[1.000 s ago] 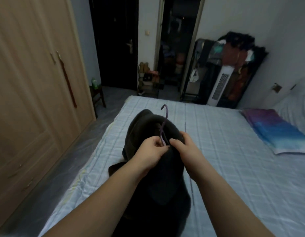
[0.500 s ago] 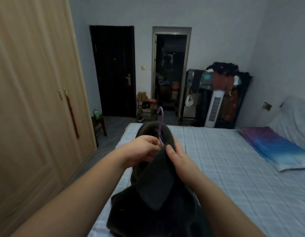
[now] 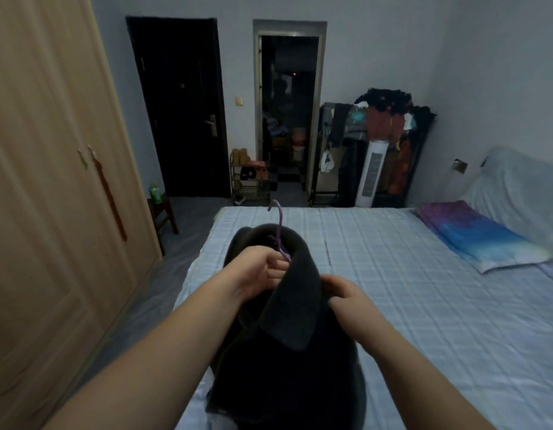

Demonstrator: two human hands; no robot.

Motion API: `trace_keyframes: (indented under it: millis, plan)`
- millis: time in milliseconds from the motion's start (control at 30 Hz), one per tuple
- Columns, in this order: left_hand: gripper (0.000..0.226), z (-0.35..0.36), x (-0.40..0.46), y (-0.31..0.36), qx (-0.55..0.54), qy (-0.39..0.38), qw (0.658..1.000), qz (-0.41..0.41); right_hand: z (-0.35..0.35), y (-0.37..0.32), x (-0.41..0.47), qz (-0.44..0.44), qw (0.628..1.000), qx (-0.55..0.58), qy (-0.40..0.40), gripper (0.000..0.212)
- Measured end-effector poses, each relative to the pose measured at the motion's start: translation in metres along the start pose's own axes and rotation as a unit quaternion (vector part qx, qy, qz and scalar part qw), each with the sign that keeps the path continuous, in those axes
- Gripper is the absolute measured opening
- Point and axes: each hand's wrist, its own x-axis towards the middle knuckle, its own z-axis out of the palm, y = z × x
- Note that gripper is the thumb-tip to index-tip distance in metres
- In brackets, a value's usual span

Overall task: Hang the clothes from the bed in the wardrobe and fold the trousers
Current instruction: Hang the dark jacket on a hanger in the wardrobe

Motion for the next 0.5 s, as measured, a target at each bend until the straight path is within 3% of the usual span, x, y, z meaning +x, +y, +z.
trace_keyframes:
  millis: [133,300,367,433,500]
  plan:
    - [0.040,-0.001,0.001,0.004,0.019,0.004,1.000,0.021,0.000,-0.007,-0.010,-0.038,0.996,-0.082,-0.023,0.049]
    - [0.041,0.003,0.005,0.000,0.054,0.000,0.997,0.046,0.019,-0.028,-0.007,-0.036,0.986,-0.156,0.054,0.081]
    - [0.043,-0.001,0.007,-0.004,0.044,0.015,0.996,0.070,0.022,-0.034,0.004,-0.031,0.995,-0.094,0.030,0.078]
    - [0.044,-0.009,0.006,-0.005,0.037,0.019,0.996,0.084,0.015,-0.040,0.012,-0.005,0.999,0.038,0.011,0.067]
    - [0.046,-0.015,0.005,-0.008,0.048,0.004,0.995,0.091,0.011,-0.042,0.015,0.011,0.998,0.059,-0.003,0.052]
